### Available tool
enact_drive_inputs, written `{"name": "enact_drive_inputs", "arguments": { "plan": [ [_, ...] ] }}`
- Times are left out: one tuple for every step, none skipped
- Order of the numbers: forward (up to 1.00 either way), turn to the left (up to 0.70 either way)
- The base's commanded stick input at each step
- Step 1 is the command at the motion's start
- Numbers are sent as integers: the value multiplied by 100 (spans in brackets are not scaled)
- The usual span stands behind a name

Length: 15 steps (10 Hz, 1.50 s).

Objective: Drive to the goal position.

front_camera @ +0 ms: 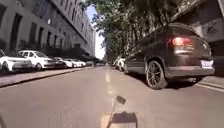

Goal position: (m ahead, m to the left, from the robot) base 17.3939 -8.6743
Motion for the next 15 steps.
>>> {"name": "enact_drive_inputs", "arguments": {
  "plan": [
    [70, 0],
    [70, 0],
    [70, 0],
    [70, 0],
    [70, 0],
    [70, 0],
    [70, 0],
    [70, 0],
    [70, 0],
    [70, 0],
    [70, 0],
    [70, 0],
    [70, 0],
    [70, 0],
    [70, 0]
  ]
}}
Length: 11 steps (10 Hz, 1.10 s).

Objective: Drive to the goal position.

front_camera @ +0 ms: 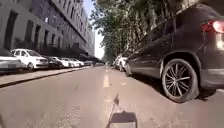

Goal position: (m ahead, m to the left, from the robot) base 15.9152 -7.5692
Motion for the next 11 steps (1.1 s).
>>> {"name": "enact_drive_inputs", "arguments": {
  "plan": [
    [70, 0],
    [70, 0],
    [70, 0],
    [70, 0],
    [70, 0],
    [70, 0],
    [70, 0],
    [70, 0],
    [70, 0],
    [70, 0],
    [70, 1]
  ]
}}
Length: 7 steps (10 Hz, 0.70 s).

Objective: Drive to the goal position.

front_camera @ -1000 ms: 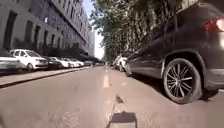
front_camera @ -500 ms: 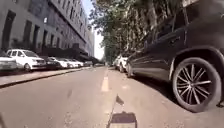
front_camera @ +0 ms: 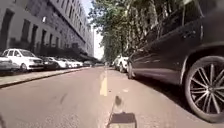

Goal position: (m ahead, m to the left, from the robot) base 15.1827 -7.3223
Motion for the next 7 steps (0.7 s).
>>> {"name": "enact_drive_inputs", "arguments": {
  "plan": [
    [70, 14],
    [70, 14],
    [70, 14],
    [70, 14],
    [70, 14],
    [70, 8],
    [70, 0]
  ]
}}
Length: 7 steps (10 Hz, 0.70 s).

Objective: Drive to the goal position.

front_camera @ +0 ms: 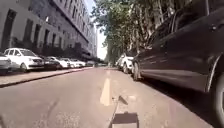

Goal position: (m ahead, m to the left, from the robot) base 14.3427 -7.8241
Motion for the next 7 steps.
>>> {"name": "enact_drive_inputs", "arguments": {
  "plan": [
    [70, 0],
    [70, 0],
    [70, 0],
    [70, 0],
    [70, 0],
    [70, 0],
    [70, 0]
  ]
}}
